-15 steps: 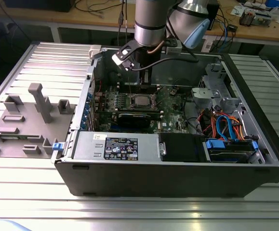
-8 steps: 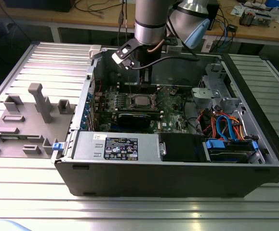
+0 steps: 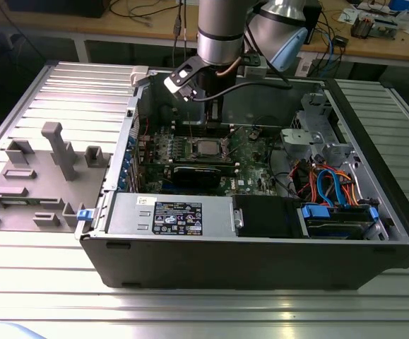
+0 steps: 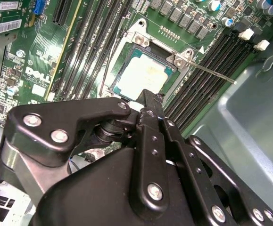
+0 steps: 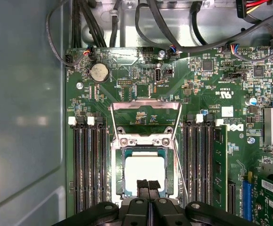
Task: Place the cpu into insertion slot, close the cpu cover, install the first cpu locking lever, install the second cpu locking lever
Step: 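Close the cpu cover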
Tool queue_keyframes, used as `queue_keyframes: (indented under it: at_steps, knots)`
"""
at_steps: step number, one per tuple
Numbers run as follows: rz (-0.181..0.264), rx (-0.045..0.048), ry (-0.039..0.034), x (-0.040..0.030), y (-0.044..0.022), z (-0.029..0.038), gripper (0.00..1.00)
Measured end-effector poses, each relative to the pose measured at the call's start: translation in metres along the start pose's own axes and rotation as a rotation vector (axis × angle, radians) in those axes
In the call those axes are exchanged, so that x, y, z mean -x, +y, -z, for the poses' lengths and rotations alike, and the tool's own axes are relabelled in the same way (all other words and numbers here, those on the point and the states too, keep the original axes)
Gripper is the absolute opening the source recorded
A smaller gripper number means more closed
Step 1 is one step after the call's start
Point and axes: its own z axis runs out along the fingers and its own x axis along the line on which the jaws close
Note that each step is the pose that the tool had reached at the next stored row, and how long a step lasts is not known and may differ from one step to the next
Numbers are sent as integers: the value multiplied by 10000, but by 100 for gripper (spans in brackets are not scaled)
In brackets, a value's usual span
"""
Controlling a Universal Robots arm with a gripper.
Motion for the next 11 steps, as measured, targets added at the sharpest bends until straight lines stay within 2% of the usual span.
queue_keyframes:
  at_steps: [11]
  knots:
    - [-1, -8, 53, 0, 1, 43, 11]
